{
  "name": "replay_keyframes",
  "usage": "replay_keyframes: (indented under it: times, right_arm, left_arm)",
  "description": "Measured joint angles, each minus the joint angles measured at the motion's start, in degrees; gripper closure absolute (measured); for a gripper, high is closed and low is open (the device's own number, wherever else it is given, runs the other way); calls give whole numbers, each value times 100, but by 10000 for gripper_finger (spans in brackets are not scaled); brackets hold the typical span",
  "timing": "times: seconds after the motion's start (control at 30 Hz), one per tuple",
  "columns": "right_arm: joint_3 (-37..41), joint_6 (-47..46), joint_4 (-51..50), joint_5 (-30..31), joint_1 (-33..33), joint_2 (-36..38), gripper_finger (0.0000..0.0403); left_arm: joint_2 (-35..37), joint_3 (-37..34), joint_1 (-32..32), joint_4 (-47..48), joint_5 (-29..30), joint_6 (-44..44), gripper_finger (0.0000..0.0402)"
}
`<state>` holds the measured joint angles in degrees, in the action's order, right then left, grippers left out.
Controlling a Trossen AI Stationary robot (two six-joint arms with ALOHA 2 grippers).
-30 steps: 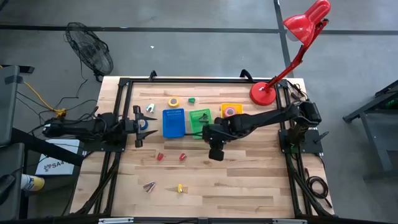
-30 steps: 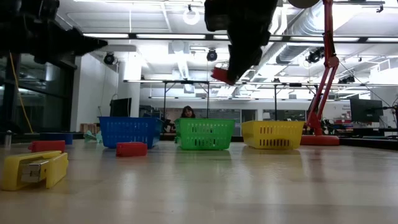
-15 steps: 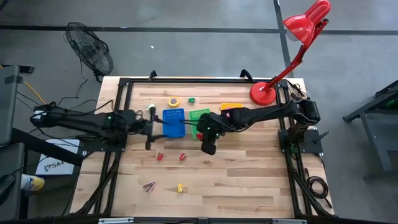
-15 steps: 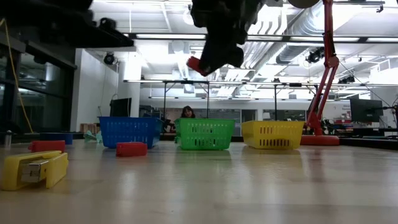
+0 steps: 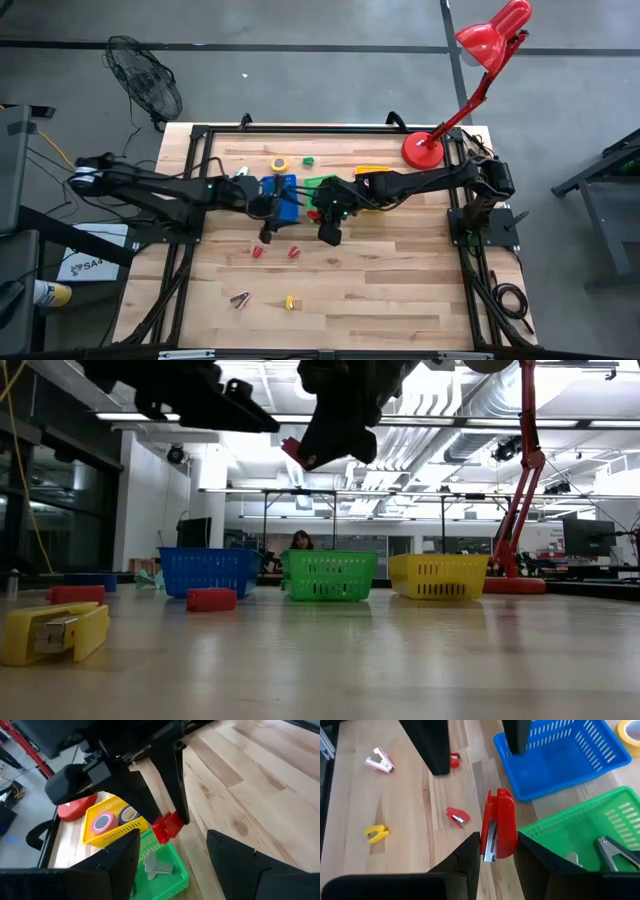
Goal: Pick and place Stapler, Stapler remover, tape
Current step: Put the right red stapler into the blue bin
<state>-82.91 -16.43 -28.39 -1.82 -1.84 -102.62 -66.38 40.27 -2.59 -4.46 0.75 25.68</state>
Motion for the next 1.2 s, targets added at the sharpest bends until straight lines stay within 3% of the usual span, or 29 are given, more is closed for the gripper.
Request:
replay_keyframes:
  times: [0.37,0.7,1.2]
  right_arm:
    - [2,478,43,18,-6,-1,307]
    - [4,1159,178,523,-4,-1,307]
    - [4,1642,619,771,-5,-1,307]
  left_arm:
    - [-334,213,218,43,-121,-770,175]
    - [-334,215,638,34,-1054,-1249,175]
    - [-332,215,636,-12,-726,-1656,175]
